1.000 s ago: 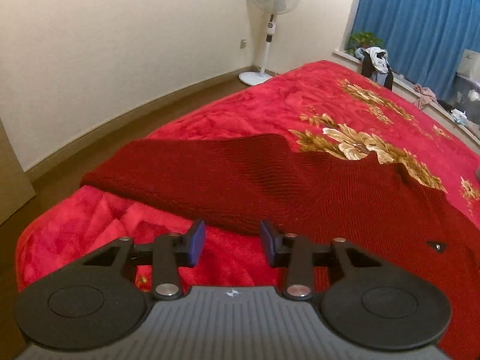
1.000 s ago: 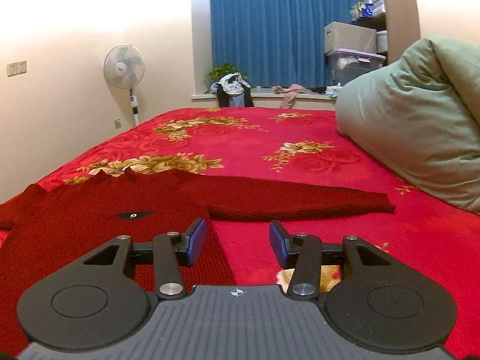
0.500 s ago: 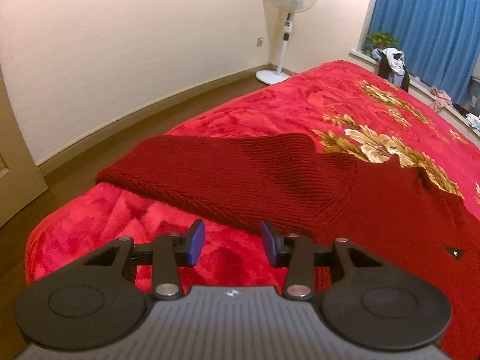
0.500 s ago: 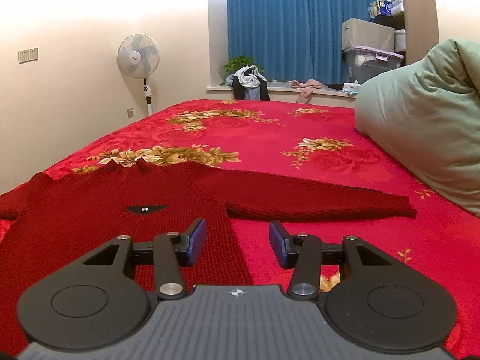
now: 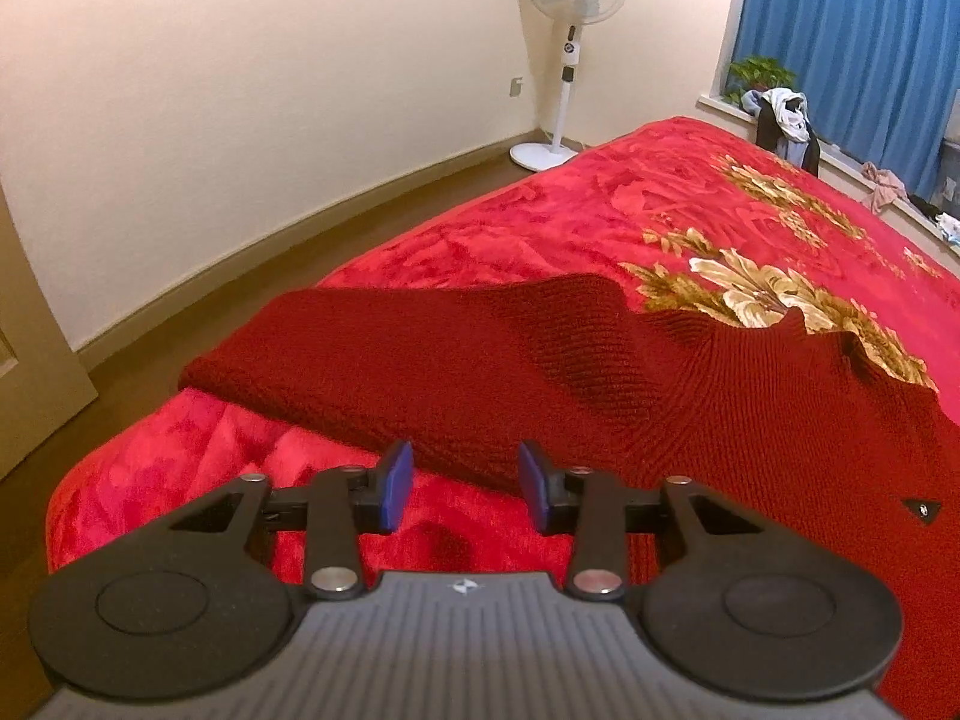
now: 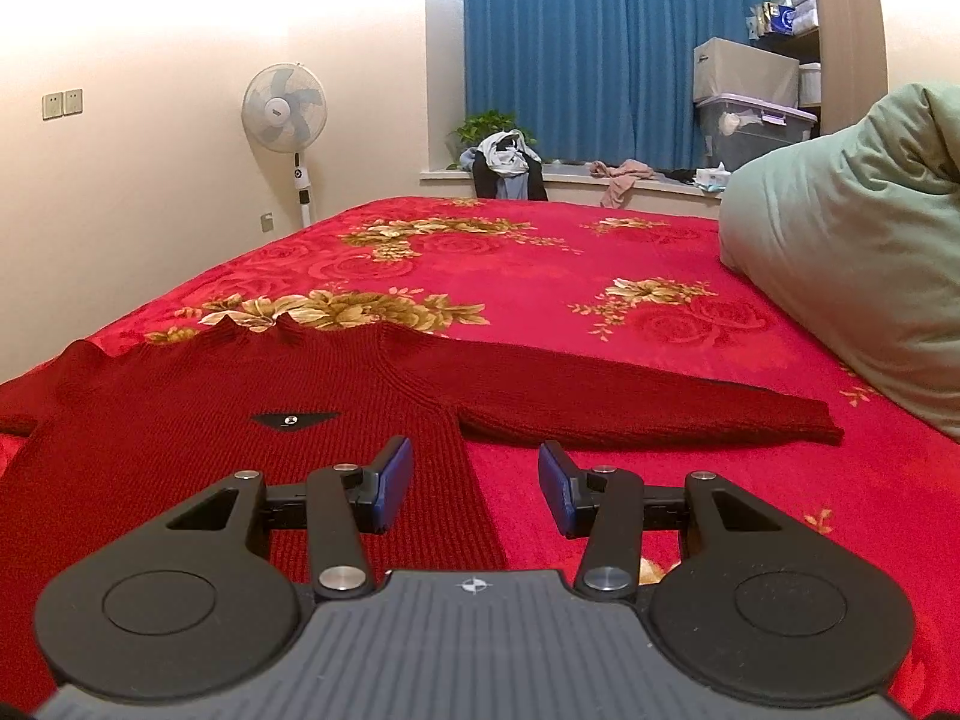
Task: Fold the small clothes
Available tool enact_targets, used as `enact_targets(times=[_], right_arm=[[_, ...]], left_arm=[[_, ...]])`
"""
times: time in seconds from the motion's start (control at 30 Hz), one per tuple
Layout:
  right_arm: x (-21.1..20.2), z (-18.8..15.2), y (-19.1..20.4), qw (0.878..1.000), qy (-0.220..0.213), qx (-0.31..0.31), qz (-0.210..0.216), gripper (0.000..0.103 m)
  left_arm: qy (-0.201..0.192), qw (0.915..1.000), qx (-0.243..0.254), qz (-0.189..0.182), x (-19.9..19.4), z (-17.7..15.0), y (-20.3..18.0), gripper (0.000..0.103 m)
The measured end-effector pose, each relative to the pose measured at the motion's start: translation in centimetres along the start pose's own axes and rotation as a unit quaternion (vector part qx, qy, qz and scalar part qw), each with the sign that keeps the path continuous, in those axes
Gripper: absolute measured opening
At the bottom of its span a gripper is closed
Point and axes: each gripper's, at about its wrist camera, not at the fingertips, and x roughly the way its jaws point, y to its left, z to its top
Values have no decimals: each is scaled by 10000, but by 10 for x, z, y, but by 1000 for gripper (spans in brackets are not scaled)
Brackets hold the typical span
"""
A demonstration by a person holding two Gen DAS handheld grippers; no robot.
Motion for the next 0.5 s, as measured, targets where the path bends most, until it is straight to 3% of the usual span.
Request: enact_targets(times=[0.03, 0.2, 0.5], right_arm=[[0, 0, 0, 10000, -1, 3, 1, 49], [1, 0, 1, 10000, 46, 15, 23, 49], [4, 1, -3, 9999, 79, 82, -31, 44]], left_arm=[[-12, 10000, 28, 7, 0, 1, -1, 30], [14, 10000, -64, -39, 5, 5, 2, 25], [21, 9979, -648, -41, 18, 18, 26, 26]])
